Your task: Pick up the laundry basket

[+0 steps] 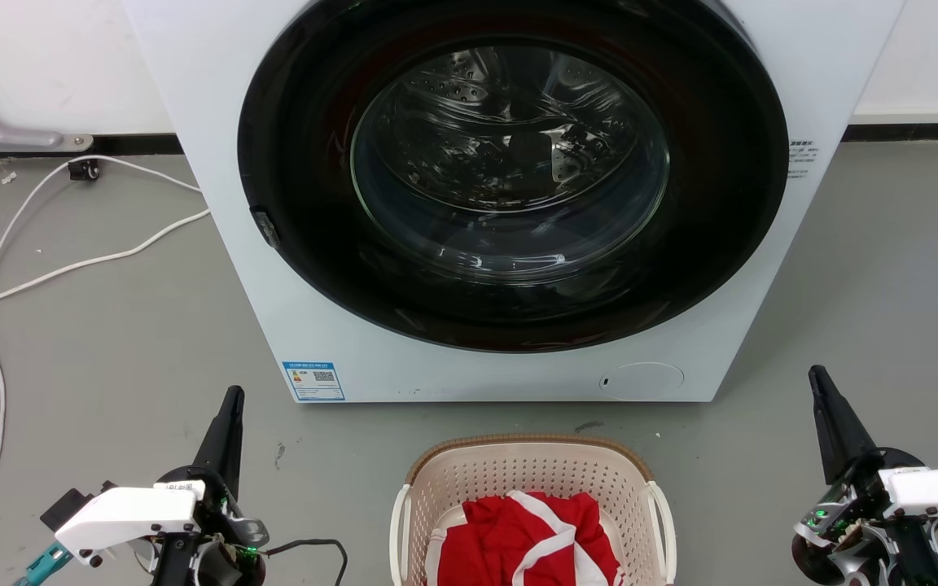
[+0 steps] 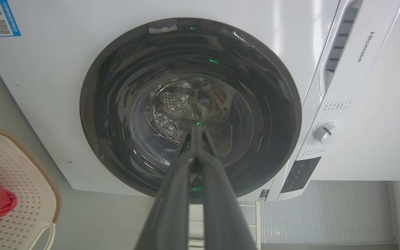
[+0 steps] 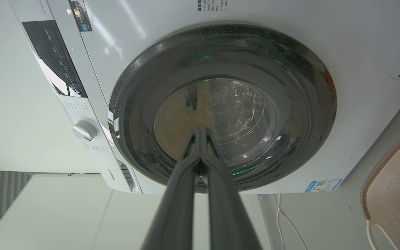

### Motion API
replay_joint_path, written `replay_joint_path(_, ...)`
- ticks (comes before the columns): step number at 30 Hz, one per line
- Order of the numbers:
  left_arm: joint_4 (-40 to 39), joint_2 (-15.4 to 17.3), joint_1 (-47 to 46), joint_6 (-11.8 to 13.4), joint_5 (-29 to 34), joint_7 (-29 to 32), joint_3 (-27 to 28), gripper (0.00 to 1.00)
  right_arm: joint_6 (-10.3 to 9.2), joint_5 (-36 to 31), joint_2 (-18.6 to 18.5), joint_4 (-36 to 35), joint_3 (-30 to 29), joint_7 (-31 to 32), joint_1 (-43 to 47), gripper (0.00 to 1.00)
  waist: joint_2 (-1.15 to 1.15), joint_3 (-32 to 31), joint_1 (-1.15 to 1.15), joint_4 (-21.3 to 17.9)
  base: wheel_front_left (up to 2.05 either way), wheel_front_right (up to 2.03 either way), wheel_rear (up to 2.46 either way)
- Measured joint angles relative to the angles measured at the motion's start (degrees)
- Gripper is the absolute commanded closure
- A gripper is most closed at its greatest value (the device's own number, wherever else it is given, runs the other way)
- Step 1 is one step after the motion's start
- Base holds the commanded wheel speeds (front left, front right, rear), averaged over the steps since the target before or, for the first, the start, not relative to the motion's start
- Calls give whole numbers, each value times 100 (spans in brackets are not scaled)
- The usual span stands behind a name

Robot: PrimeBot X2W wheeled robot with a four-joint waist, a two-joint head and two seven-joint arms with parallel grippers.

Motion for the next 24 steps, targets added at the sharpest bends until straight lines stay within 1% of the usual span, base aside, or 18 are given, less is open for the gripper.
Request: replay_joint_path(24, 1, -8, -2, 0, 10, 18, 13, 100, -1, -1, 4, 0, -8, 8, -1, 100, 0, 0, 0, 0, 0, 0, 0)
